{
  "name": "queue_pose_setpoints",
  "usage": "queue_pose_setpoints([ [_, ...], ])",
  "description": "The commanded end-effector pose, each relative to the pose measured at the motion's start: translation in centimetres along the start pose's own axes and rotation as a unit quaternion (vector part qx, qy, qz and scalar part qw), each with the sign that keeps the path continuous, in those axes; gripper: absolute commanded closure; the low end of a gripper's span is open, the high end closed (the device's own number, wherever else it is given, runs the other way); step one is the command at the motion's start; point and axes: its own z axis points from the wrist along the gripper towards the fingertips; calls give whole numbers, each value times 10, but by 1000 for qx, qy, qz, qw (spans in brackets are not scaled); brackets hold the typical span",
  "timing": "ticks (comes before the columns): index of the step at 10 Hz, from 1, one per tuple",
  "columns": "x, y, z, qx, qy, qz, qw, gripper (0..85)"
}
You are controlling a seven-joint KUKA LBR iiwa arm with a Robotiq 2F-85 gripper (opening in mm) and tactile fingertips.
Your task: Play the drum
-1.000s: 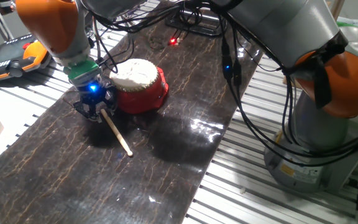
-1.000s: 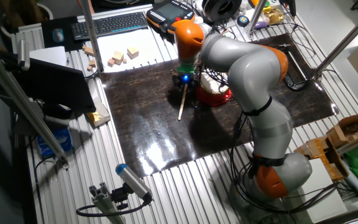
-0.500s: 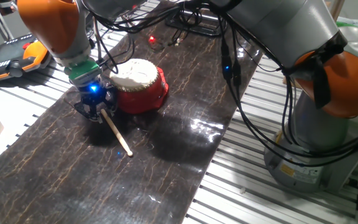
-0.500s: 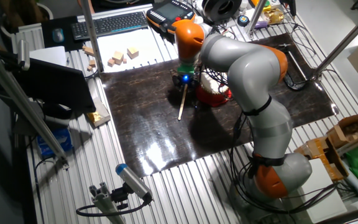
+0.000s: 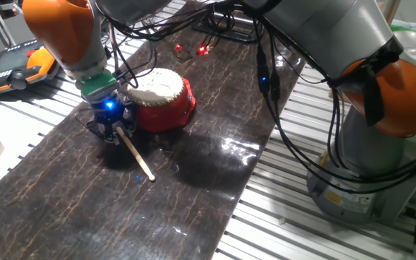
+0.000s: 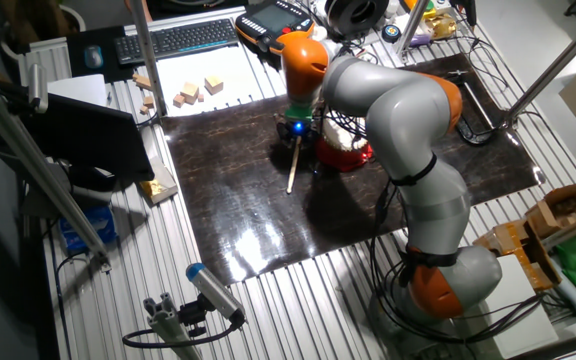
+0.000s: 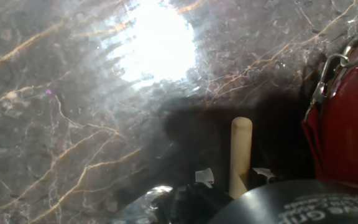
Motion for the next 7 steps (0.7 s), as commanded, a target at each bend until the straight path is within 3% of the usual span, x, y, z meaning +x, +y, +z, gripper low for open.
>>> queue_pose_setpoints([
  [1, 0, 0, 0, -1, 0, 0, 1000, 473],
  [7, 2, 5, -2, -4, 1, 3, 1000, 507],
])
